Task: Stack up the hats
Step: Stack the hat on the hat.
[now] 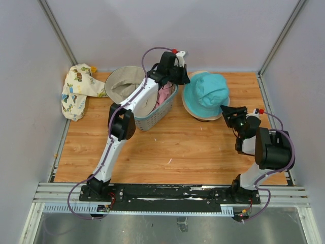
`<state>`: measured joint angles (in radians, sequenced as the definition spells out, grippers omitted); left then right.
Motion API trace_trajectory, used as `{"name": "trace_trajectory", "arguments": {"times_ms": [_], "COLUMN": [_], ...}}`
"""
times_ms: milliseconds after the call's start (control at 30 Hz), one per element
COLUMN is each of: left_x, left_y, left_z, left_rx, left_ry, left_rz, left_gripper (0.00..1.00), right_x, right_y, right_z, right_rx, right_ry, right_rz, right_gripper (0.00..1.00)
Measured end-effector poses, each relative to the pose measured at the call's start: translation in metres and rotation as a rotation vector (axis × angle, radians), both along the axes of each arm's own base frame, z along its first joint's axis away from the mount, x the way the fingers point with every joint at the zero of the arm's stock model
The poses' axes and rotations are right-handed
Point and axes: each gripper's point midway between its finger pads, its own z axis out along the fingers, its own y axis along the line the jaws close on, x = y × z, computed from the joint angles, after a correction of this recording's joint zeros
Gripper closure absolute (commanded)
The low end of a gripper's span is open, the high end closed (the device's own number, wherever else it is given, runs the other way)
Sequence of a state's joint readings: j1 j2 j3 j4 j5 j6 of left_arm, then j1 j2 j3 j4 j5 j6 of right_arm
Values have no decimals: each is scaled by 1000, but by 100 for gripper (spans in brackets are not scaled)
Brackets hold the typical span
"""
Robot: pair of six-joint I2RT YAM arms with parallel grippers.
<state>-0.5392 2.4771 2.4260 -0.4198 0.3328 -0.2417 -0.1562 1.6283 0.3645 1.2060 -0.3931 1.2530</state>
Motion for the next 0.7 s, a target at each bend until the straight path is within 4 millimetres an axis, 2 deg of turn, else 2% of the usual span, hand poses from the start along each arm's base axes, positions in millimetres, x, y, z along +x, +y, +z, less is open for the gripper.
{"name": "trace_trajectory", "arguments": {"times_ms": [400,700], "left_x": [0,1], "left_y": [0,0], "left_z": [-6,-10], "left_rx": [89,163], "left_ry": [-54,-93], "left_rz": [22,51], "left_gripper": [99,98], "right_x": [-1,-2], "right_y": [1,2], "right_z": [8,0], "right_rx": [54,66], "right_ry": [-78,-44], "right_rz": [-6,-4], "right_gripper": [44,44]}}
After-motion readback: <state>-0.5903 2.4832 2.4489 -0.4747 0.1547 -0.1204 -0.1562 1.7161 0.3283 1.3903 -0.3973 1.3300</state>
